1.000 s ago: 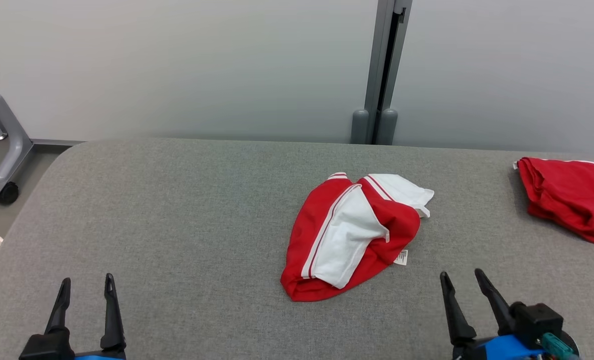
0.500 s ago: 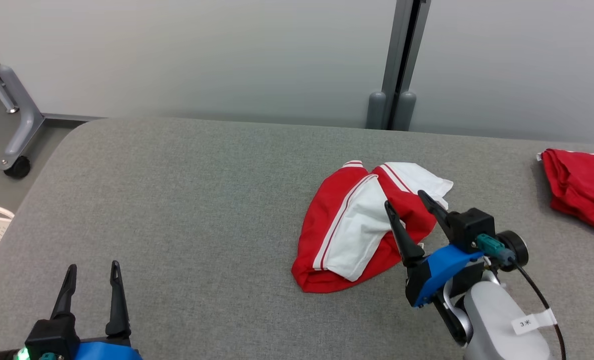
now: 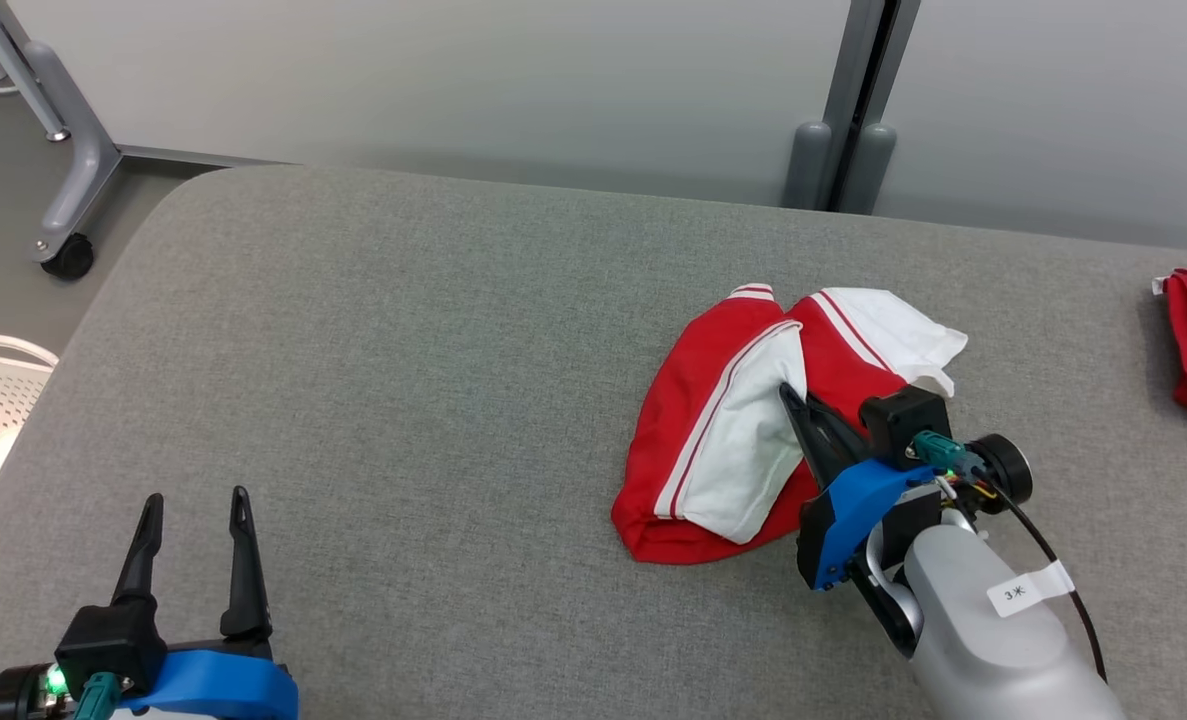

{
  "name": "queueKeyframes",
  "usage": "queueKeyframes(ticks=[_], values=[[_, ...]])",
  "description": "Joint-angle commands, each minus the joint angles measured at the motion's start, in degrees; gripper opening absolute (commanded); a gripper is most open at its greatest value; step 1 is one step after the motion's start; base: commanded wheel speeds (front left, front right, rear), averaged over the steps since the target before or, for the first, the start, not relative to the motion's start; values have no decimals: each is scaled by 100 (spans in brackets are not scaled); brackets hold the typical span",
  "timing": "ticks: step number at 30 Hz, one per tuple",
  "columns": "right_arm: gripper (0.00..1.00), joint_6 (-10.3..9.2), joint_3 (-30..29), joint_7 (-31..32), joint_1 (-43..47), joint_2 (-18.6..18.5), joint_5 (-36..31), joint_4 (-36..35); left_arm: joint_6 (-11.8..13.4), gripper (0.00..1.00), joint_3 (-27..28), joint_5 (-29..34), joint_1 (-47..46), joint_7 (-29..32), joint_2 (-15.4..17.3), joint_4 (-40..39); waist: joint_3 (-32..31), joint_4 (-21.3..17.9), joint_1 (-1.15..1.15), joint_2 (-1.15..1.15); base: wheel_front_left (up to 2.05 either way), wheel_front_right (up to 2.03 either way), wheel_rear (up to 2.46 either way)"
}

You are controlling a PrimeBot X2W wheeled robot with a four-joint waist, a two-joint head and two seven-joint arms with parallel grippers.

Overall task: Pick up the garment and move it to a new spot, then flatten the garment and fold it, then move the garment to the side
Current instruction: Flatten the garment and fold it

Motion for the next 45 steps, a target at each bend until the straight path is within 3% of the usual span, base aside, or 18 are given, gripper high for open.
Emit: queueKeyframes(ticks=[1,8,10,12,13,17,18,19,21,22,23,26,31,40,45], values=[[0,3,106,-92,-156,-3,73,-37,-16,100,35,-35,-92,-15,8,26,-22,-24,-1,-2,0,0,0],[0,3,800,-151,-306,22,379,-513,-35,100,-3,-30,-127,-15,-47,72,-120,9,-1,-2,0,0,0],[0,3,1264,-149,-292,21,670,-792,-49,100,-16,-39,-123,-15,-67,77,-148,53,-1,-2,0,0,0],[0,3,2108,-149,-250,12,1158,-1127,-60,100,-24,-49,-80,-15,-100,86,-163,133,-1,-2,0,0,0],[0,3,2108,-149,-250,12,1158,-1127,-60,100,-24,-49,-80,-15,-100,86,-163,133,-1,-2,0,0,0],[0,3,3255,-86,-138,11,1668,-1368,-83,100,-83,-78,-96,-15,-132,114,-133,281,-1,-2,0,0,0],[0,3,3840,-7,-38,12,1853,-1446,-95,100,-91,-101,-140,-15,-142,146,-106,339,-1,-2,0,0,0],[0,3,3840,-7,-38,12,1853,-1446,-95,100,-91,-101,-140,-15,-142,146,-106,339,-1,-2,0,0,0],[1,2,4536,73,88,6,2102,-1524,-102,100,-78,-117,-181,-15,-158,177,-77,383,-1,-2,0,0,0],[43,2,4686,71,100,7,2178,-1534,-100,100,-70,-122,-181,-15,-165,185,-72,384,-1,-2,0,0,0],[100,2,4741,49,117,7,2269,-1529,-100,100,-55,-125,-179,-15,-169,185,-69,379,-1,-2,0,0,0],[100,2,4759,4,143,7,2341,-1466,-92,100,-4,-127,-142,-15,-173,165,-72,330,-1,-2,0,0,0],[100,2,4282,-114,170,8,2188,-1222,-82,100,62,-100,-47,-15,-186,178,-134,143,-1,-2,0,0,0],[100,3,2231,-148,67,-268,1146,-1051,-71,100,185,-62,1,-15,-206,42,-111,-83,-1,-2,0,0,0],[100,3,1481,-149,-226,-342,671,-740,-98,100,114,-53,-156,-15,-221,25,37,11,-1,-2,0,0,0]])
